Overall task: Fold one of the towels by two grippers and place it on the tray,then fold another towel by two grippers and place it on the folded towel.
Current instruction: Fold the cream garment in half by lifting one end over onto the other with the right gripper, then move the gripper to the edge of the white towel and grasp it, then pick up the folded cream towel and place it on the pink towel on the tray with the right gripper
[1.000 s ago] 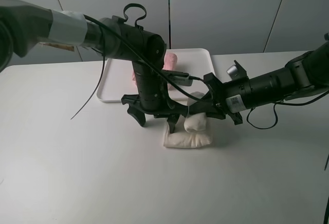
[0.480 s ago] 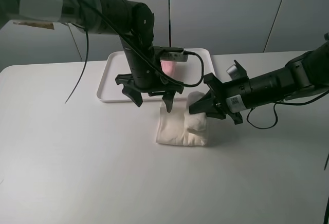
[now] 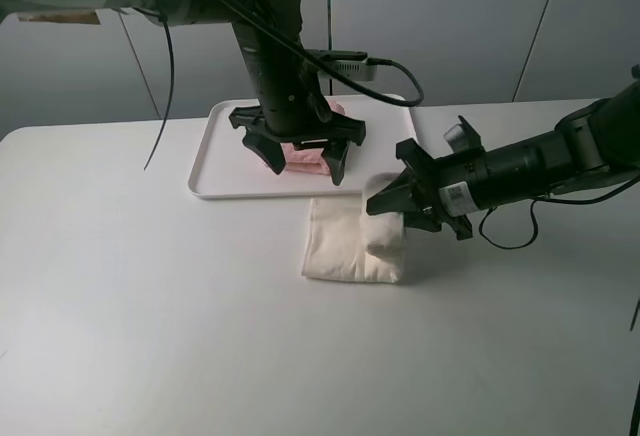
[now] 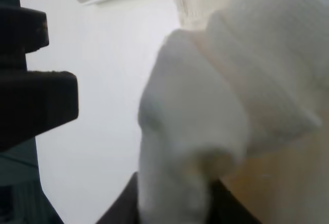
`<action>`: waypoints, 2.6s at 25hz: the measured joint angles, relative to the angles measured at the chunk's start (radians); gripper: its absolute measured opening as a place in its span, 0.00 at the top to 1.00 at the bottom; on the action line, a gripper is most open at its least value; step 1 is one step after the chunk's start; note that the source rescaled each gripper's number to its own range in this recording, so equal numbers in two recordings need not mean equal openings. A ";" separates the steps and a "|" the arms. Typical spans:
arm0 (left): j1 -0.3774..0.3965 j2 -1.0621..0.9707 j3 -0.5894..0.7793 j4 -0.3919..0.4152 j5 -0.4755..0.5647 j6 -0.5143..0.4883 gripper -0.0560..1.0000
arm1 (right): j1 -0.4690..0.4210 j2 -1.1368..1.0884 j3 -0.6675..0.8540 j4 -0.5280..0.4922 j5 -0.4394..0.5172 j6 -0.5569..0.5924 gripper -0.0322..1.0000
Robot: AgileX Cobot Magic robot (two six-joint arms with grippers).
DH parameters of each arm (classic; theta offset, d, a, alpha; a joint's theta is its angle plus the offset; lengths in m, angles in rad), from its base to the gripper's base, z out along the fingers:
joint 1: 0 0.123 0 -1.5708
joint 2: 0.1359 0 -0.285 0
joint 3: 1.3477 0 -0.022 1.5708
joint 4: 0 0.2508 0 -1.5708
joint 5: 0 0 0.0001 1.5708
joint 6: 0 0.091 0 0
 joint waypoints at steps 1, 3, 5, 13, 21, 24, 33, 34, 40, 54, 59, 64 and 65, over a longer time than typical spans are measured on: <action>0.000 0.000 -0.014 0.000 0.004 0.004 0.01 | 0.000 0.000 0.000 0.014 0.002 -0.002 0.57; 0.000 0.000 -0.047 0.000 0.008 0.008 0.01 | 0.002 0.000 0.000 0.044 0.012 -0.002 0.53; 0.000 0.000 -0.070 0.000 0.008 0.014 0.01 | 0.023 0.000 0.000 0.081 0.025 -0.002 0.53; 0.002 0.000 -0.093 0.000 0.019 0.040 0.01 | 0.132 0.000 0.000 0.111 -0.017 -0.031 0.53; 0.031 0.000 -0.093 0.002 0.052 0.052 0.01 | 0.135 -0.025 -0.004 0.113 -0.037 -0.083 0.40; 0.033 0.000 -0.093 0.002 0.061 0.073 0.01 | 0.135 -0.059 -0.024 0.059 -0.123 -0.064 0.37; 0.033 0.000 -0.093 0.005 0.078 0.097 0.01 | 0.136 -0.134 -0.063 -0.521 -0.376 0.399 0.32; 0.033 0.000 -0.093 0.006 0.080 0.097 0.01 | 0.136 -0.129 -0.070 -0.570 -0.376 0.439 0.32; 0.033 0.000 -0.093 0.007 0.083 0.116 0.01 | 0.136 -0.034 -0.144 -0.640 -0.272 0.507 0.32; 0.033 0.000 -0.093 0.009 0.086 0.124 0.01 | 0.136 0.066 -0.190 -0.562 -0.242 0.499 0.37; 0.033 0.000 -0.093 0.009 0.084 0.126 0.01 | 0.136 0.089 -0.190 -0.538 -0.246 0.465 0.71; 0.033 0.000 -0.093 0.011 0.088 0.154 0.01 | 0.136 0.089 -0.190 -0.521 -0.244 0.421 0.86; 0.033 0.000 -0.093 0.011 0.090 0.162 0.01 | 0.136 0.089 -0.190 -0.518 -0.242 0.417 0.86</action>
